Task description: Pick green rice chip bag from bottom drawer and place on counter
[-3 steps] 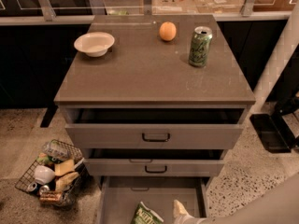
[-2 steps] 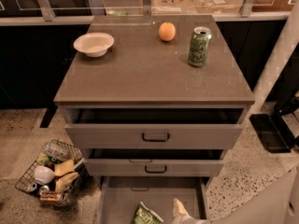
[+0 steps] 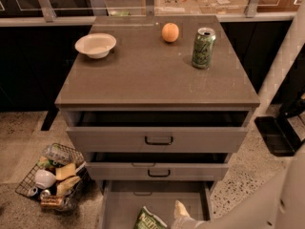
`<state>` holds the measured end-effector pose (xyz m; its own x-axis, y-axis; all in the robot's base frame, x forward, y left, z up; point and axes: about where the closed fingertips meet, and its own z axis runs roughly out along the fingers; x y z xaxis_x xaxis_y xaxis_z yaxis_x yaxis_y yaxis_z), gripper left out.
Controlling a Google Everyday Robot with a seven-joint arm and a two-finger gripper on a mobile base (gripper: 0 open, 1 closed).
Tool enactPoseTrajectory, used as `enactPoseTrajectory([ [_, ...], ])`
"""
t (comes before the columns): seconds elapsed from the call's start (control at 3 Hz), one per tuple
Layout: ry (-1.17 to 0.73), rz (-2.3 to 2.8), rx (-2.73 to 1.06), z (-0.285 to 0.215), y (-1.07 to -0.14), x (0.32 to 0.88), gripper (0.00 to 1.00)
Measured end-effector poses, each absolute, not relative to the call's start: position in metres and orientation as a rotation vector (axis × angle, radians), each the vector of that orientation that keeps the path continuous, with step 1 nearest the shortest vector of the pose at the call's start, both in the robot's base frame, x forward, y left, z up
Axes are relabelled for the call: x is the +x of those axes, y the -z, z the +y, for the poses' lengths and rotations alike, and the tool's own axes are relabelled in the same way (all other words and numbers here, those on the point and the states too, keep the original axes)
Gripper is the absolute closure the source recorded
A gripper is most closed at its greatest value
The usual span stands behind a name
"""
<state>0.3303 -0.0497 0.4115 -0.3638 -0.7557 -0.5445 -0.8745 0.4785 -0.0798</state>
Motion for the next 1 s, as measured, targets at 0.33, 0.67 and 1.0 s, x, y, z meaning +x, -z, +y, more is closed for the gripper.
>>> enactPoseTrajectory([
  [0.33,-0.227,2.275,-1.37,-0.039,-0.383,0.355,0.0],
  [0.67,-0.199,2.357,-1.397,-0.013,-0.341,0.376,0.0],
  [1.0,-0.244,2.402,-1.398,0.007,-0.3,0.38,0.0],
])
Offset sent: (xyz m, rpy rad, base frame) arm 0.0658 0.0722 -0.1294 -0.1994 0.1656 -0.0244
